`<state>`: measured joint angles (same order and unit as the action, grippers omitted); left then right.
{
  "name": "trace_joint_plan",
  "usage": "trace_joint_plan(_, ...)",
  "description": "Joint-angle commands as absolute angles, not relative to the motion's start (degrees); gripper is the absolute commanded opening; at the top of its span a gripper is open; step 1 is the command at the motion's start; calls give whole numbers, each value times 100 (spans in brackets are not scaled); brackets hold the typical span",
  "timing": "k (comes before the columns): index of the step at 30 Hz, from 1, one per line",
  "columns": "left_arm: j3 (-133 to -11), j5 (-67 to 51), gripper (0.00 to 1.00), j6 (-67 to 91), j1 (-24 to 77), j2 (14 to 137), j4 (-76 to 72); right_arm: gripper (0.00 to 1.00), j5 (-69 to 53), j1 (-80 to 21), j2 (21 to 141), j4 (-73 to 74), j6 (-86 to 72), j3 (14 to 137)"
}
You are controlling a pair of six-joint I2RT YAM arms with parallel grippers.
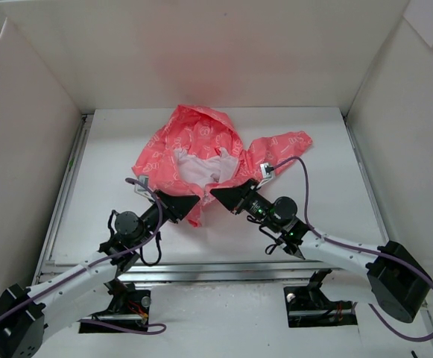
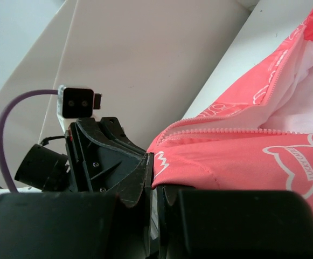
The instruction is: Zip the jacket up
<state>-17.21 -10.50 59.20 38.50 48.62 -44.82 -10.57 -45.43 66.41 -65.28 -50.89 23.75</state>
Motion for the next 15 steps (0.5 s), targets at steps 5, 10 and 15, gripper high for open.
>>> trace_joint_plan(5,-1784,-1485,0,6100,3832,4781,-5519,0,-1125,-4482,6776,-7751,-5317,2558)
trace_joint_plan(10,-1775,-1652,0,6205,3832,4781,-5730,0,-1336,-4439,7031,-8147,-5554,2645)
trace_joint_plan(15,-1828,-1810,0,6179,3832,4668,-5512,0,-1564,-4412,7093,-8323,-5695,2681)
